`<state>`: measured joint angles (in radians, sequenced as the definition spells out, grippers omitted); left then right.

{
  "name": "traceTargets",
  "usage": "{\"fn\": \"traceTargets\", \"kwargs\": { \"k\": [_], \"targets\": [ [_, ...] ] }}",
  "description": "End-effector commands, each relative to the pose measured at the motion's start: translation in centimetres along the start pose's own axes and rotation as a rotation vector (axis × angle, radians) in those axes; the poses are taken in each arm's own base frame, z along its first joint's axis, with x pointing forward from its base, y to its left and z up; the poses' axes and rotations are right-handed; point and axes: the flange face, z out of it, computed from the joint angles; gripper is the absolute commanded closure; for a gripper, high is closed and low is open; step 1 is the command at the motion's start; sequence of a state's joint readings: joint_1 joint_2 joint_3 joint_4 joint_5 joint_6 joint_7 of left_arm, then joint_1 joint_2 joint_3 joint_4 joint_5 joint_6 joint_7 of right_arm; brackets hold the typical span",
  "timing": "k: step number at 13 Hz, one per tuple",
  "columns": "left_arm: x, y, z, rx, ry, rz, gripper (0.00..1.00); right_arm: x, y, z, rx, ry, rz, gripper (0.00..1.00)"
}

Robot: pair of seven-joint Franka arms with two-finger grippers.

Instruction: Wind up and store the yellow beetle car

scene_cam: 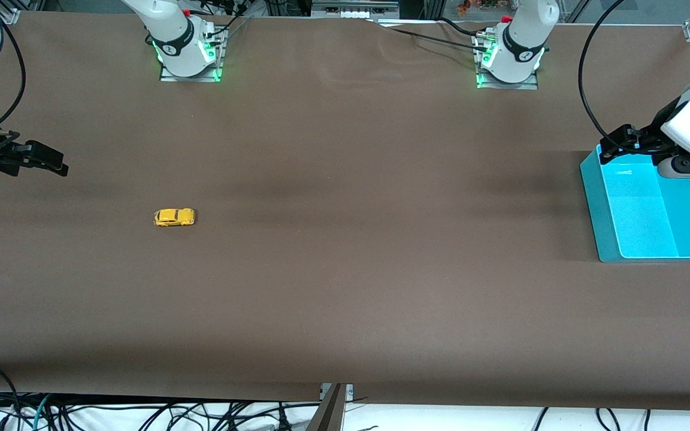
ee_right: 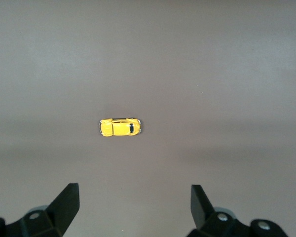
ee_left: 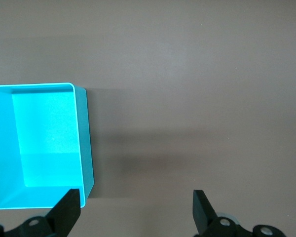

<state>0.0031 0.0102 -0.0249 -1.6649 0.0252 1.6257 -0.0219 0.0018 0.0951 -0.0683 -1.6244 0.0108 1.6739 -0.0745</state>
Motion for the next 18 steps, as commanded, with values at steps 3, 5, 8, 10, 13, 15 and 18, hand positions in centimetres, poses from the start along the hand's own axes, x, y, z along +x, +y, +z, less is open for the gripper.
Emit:
{"fn": "traceTargets", "kwargs": {
  "k": [3, 5, 8, 10, 13, 15, 18],
  "targets": [
    [0.3, -0.1, -0.6, -0.007, -0.006, 0.01, 0.0, 0.4, 0.3, 0.1, -0.011, -0.009, -0.009, 0.0],
    [0.3, -0.1, -0.6, -0.007, -0.006, 0.01, 0.0, 0.4, 0.3, 0.1, -0.012, -0.008, -0.009, 0.0],
    [0.3, -0.1, -0.5, -0.007, -0.008, 0.01, 0.0, 0.4, 0.3, 0.1, -0.012, -0.008, -0.009, 0.0],
    [0.3, -0.1, -0.6, -0.007, -0.006, 0.01, 0.0, 0.4, 0.3, 0.0, -0.013, -0.006, -0.01, 0.0],
    [0.3, -0.1, -0.6, -0.007, -0.006, 0.01, 0.0, 0.6, -0.1, 0.5, -0.006, -0.015, -0.014, 0.0],
    [0.3, -0.1, -0.6, -0.007, -0.006, 0.01, 0.0, 0.8, -0.6, 0.9, -0.004, -0.024, -0.02, 0.0],
    [0.3, -0.1, -0.6, -0.007, -0.006, 0.01, 0.0, 1.3, -3.9, 2.7, -0.008, -0.058, -0.077, 0.0]
  ]
}}
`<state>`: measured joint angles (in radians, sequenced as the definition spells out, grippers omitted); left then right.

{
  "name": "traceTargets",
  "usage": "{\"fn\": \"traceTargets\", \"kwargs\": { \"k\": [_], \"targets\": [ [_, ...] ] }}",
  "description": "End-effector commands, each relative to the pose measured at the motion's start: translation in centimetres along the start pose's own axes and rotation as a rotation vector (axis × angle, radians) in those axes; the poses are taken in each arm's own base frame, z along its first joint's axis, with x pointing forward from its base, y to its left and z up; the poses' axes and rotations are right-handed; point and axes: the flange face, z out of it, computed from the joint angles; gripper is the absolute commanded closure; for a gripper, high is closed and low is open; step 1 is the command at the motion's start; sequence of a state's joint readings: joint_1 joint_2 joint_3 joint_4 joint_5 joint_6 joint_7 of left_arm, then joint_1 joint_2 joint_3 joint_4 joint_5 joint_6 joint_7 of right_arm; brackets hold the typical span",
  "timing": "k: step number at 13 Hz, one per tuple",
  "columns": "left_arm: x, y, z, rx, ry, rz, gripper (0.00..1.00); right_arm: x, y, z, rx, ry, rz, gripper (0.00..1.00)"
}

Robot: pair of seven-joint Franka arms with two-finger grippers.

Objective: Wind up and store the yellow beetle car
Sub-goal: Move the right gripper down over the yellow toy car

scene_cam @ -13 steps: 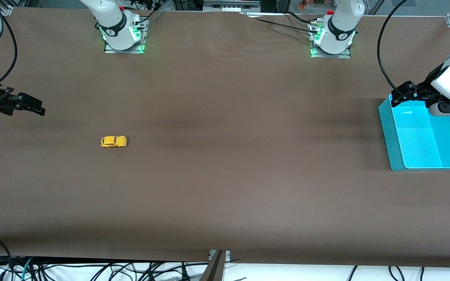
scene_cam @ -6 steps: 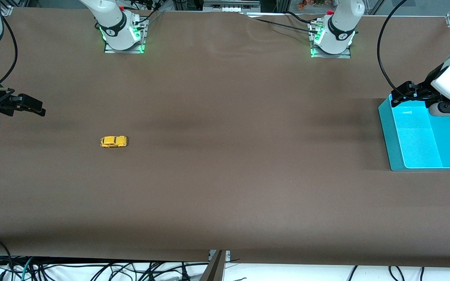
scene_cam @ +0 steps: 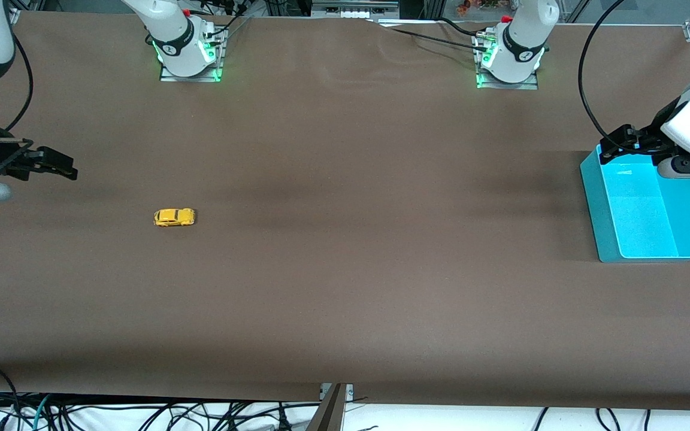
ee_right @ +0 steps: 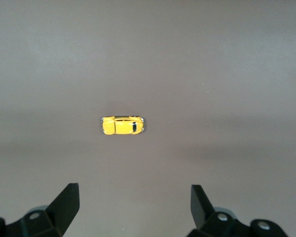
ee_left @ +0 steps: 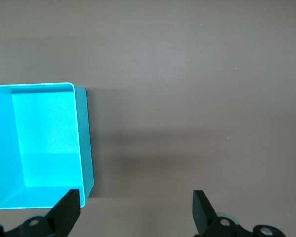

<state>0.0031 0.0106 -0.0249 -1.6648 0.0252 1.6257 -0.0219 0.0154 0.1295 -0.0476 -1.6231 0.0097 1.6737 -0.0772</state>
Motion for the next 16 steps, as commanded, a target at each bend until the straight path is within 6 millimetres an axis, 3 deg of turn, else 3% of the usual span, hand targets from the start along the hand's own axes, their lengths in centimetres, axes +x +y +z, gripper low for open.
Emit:
{"fn": "traceTargets", "kwargs": {
  "k": [1, 4, 6, 9, 13, 16],
  "targets": [
    [0.3, -0.1, -0.6, -0.007, -0.006, 0.01, 0.0, 0.4, -2.0, 1.3, 0.002, -0.053, -0.036, 0.0],
    [0.3, -0.1, -0.6, -0.007, -0.006, 0.01, 0.0, -0.1, -3.5, 2.0, -0.008, -0.12, -0.081, 0.0],
    [0.3, -0.1, -0.6, -0.007, -0.006, 0.01, 0.0, 0.6, -3.2, 3.9, 0.006, -0.155, -0.305, 0.0],
    [0.3, -0.1, -0.6, -0.007, -0.006, 0.01, 0.0, 3.2, -2.2, 9.5, 0.036, -0.181, -0.653, 0.0],
    [0.3, -0.1, -0.6, -0.007, -0.006, 0.01, 0.0, 5.4, -2.2, 15.1, 0.057, -0.163, -1.017, 0.0],
    [0.3, -0.1, -0.6, -0.007, -0.006, 0.01, 0.0, 5.6, -2.4, 19.6, 0.021, -0.088, -1.23, 0.0]
  ]
}}
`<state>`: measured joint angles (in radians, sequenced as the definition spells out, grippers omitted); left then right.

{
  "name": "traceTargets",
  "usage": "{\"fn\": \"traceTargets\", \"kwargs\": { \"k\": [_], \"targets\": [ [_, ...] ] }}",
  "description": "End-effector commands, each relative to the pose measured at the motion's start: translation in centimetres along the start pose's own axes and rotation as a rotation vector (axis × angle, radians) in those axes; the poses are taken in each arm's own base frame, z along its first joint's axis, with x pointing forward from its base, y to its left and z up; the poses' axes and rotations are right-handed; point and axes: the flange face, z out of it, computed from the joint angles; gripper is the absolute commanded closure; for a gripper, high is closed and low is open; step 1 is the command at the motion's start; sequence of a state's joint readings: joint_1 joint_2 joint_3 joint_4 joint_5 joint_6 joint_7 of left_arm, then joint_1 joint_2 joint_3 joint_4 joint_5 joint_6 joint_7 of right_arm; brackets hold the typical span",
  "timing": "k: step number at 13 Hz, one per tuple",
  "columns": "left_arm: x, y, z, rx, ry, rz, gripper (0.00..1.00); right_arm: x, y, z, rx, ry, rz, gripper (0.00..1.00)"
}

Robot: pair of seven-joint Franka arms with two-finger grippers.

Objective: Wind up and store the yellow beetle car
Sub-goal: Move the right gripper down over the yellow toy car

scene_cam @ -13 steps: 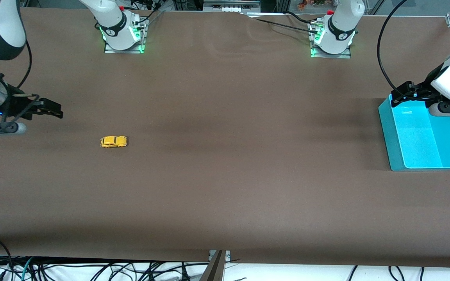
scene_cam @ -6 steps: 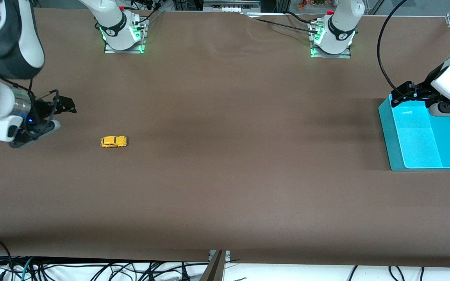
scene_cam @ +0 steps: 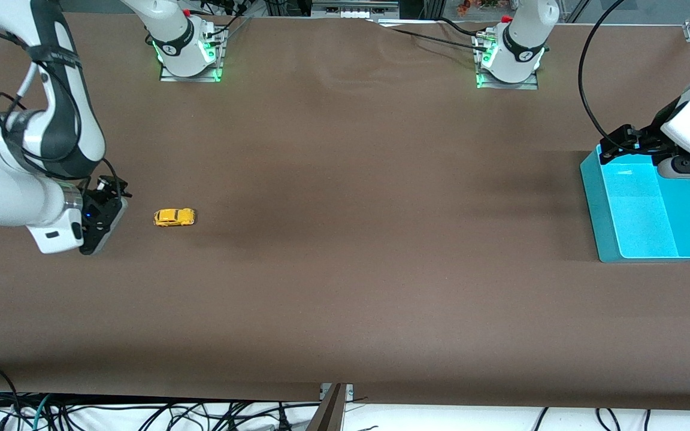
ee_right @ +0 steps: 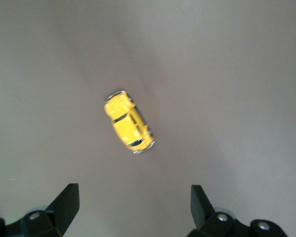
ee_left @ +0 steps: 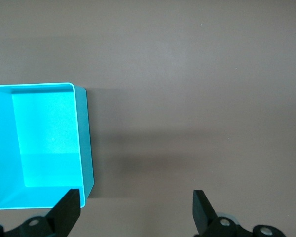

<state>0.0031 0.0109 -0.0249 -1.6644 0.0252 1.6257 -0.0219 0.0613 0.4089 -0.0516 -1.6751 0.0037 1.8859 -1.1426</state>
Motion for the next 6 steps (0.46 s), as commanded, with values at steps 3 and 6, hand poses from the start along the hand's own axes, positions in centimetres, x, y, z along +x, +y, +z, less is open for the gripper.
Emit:
{"fn": "traceTargets", "kwargs": {
  "k": [3, 6],
  "targets": [
    [0.3, -0.1, -0.6, -0.007, -0.006, 0.01, 0.0, 0.0, -1.5, 7.3, -0.113, 0.027, -0.248, 0.0],
    [0.3, -0.1, -0.6, -0.007, -0.006, 0.01, 0.0, -0.3, -2.7, 11.4, -0.185, 0.049, -0.31, 0.0]
  ]
}}
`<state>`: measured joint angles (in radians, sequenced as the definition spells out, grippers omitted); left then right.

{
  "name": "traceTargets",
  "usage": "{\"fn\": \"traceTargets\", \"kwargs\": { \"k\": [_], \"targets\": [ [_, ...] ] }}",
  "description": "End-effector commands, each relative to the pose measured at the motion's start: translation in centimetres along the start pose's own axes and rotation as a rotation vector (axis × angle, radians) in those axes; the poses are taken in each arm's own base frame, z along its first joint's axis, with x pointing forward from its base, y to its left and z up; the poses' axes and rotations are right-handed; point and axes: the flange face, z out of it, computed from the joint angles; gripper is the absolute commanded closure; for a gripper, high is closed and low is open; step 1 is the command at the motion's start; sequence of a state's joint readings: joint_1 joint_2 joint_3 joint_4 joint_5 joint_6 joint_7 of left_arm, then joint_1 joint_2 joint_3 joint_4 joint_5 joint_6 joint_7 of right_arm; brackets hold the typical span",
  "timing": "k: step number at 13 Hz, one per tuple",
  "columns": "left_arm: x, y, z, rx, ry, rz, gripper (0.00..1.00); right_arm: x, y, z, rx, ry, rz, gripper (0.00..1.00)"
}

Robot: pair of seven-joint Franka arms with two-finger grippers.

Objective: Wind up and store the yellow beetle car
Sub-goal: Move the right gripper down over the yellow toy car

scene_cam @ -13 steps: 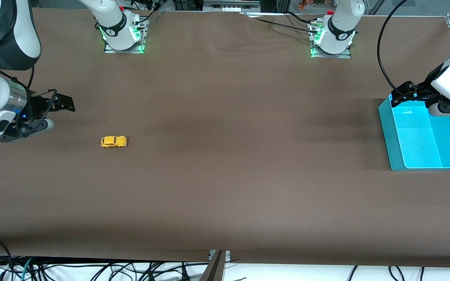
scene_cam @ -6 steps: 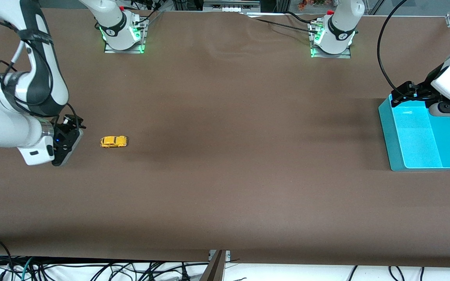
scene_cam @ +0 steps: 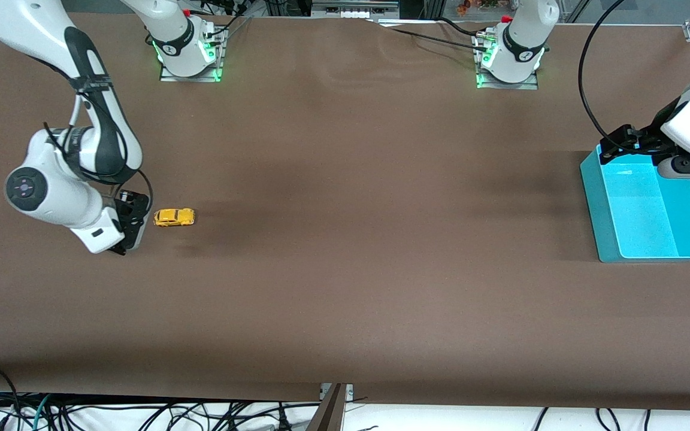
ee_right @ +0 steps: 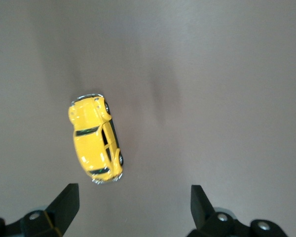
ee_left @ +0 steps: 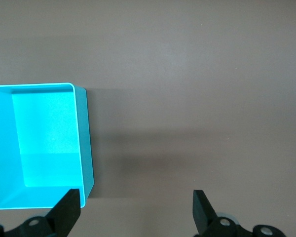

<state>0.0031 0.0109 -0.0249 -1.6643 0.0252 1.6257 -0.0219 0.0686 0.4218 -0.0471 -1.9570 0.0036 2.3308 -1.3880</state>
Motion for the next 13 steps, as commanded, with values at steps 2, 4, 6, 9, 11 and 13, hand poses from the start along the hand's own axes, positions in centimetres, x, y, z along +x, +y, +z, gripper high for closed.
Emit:
{"fn": "traceTargets", "kwargs": {
  "k": [2, 4, 6, 9, 11, 13],
  "targets": [
    [0.3, -0.1, -0.6, -0.007, -0.006, 0.01, 0.0, -0.1, -2.8, 3.0, -0.068, 0.007, -0.076, 0.01],
    [0.2, -0.1, -0.5, -0.007, -0.007, 0.012, 0.0, 0.1, -3.2, 3.8, -0.081, 0.009, -0.092, 0.01],
    [0.3, -0.1, -0.6, -0.007, -0.006, 0.01, 0.0, 0.7, -3.7, 4.6, -0.083, 0.012, -0.112, 0.01],
    [0.3, -0.1, -0.6, -0.007, -0.006, 0.01, 0.0, 1.3, -4.5, 5.2, -0.07, 0.012, -0.122, 0.01],
    [0.3, -0.1, -0.6, -0.007, -0.006, 0.01, 0.0, 1.2, -5.0, 5.7, -0.069, 0.012, -0.122, 0.01],
    [0.2, -0.1, -0.5, -0.007, -0.007, 0.01, 0.0, 1.2, -5.6, 6.2, -0.069, 0.012, -0.125, 0.01]
  ]
}}
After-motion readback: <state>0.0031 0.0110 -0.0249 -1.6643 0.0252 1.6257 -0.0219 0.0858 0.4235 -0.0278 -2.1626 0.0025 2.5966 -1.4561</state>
